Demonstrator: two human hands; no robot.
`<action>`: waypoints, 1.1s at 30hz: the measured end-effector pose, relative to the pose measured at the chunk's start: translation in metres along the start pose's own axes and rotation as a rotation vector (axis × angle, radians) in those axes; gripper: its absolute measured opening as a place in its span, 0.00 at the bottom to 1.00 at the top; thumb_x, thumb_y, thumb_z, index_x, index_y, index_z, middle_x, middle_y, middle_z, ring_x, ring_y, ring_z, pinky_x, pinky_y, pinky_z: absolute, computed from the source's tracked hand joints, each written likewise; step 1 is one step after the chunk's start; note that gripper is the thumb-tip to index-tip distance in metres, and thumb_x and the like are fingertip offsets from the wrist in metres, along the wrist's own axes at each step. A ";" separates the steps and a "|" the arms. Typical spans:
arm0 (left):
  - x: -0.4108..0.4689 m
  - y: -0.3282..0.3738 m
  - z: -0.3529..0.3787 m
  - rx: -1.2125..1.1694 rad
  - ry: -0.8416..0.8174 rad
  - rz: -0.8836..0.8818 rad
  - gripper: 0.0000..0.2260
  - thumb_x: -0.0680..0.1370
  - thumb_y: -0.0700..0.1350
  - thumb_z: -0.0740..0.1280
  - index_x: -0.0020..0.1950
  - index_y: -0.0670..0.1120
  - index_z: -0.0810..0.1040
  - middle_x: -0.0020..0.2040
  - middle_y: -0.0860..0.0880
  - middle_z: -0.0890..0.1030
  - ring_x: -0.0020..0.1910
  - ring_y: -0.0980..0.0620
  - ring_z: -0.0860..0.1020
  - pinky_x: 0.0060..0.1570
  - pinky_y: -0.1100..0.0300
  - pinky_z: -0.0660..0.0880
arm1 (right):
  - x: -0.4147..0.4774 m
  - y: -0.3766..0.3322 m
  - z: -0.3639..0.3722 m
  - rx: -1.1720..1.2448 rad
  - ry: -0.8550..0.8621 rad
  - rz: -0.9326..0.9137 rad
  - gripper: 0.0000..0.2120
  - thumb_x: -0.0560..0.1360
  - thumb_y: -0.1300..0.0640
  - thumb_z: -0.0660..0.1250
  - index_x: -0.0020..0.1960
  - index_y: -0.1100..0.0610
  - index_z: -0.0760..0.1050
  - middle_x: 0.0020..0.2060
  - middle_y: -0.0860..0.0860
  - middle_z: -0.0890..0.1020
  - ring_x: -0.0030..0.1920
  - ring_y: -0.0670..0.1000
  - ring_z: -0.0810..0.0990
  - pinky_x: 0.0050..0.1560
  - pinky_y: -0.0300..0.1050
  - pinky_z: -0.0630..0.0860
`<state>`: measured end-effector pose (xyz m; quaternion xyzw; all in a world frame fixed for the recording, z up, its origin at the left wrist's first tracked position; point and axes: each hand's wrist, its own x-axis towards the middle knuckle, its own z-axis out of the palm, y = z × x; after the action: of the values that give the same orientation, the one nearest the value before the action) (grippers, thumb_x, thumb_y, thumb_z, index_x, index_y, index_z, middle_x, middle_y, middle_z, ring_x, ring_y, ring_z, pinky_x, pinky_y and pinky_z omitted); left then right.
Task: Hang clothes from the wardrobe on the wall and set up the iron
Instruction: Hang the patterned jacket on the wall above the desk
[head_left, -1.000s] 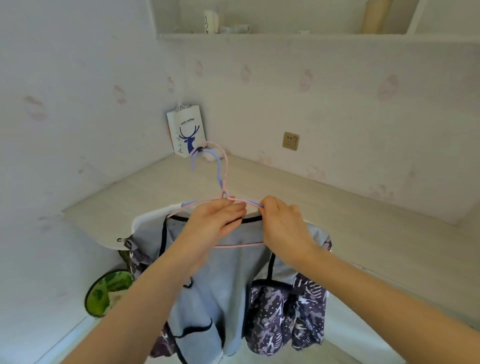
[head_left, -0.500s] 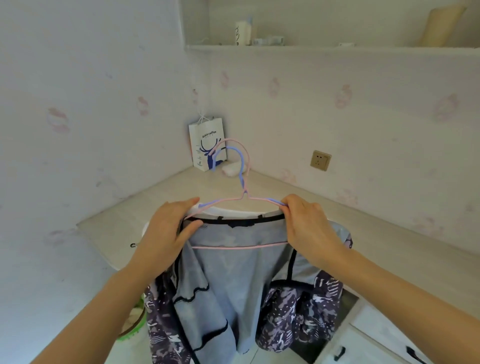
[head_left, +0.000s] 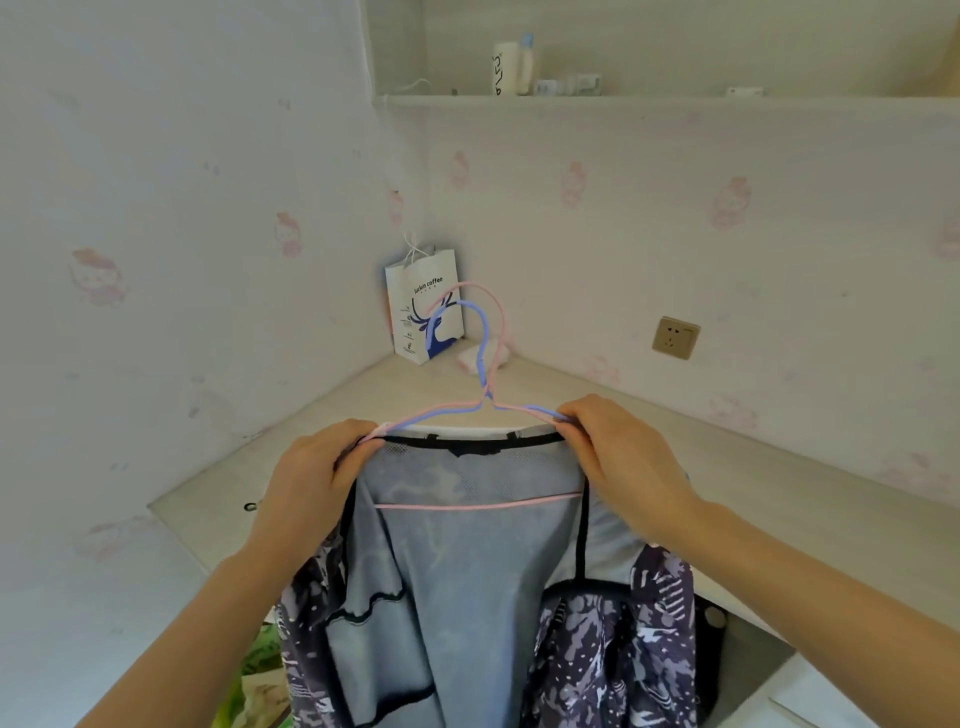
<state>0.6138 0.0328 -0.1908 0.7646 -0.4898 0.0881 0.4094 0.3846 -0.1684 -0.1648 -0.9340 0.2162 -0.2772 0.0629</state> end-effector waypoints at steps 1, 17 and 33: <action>0.004 -0.007 -0.002 0.000 0.009 -0.006 0.05 0.79 0.46 0.64 0.51 0.51 0.80 0.46 0.68 0.78 0.43 0.67 0.75 0.43 0.75 0.68 | 0.004 -0.001 0.004 0.018 0.015 0.003 0.12 0.80 0.49 0.56 0.57 0.54 0.74 0.49 0.48 0.77 0.48 0.51 0.77 0.45 0.48 0.73; 0.088 -0.094 -0.015 0.113 0.069 -0.032 0.06 0.79 0.50 0.64 0.50 0.52 0.81 0.35 0.57 0.79 0.35 0.55 0.76 0.37 0.58 0.70 | 0.108 0.008 0.089 -0.116 0.120 -0.070 0.16 0.80 0.51 0.53 0.56 0.58 0.75 0.44 0.53 0.77 0.38 0.57 0.77 0.31 0.52 0.76; 0.261 -0.219 0.063 0.342 0.179 -0.047 0.14 0.79 0.53 0.58 0.56 0.50 0.79 0.46 0.51 0.77 0.42 0.45 0.78 0.39 0.52 0.75 | 0.317 0.088 0.210 -0.095 0.127 -0.164 0.11 0.79 0.55 0.57 0.58 0.55 0.73 0.42 0.52 0.76 0.37 0.54 0.74 0.27 0.45 0.69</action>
<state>0.9083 -0.1484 -0.2097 0.8235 -0.4113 0.2281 0.3172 0.7050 -0.3872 -0.2068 -0.9311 0.1556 -0.3294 -0.0181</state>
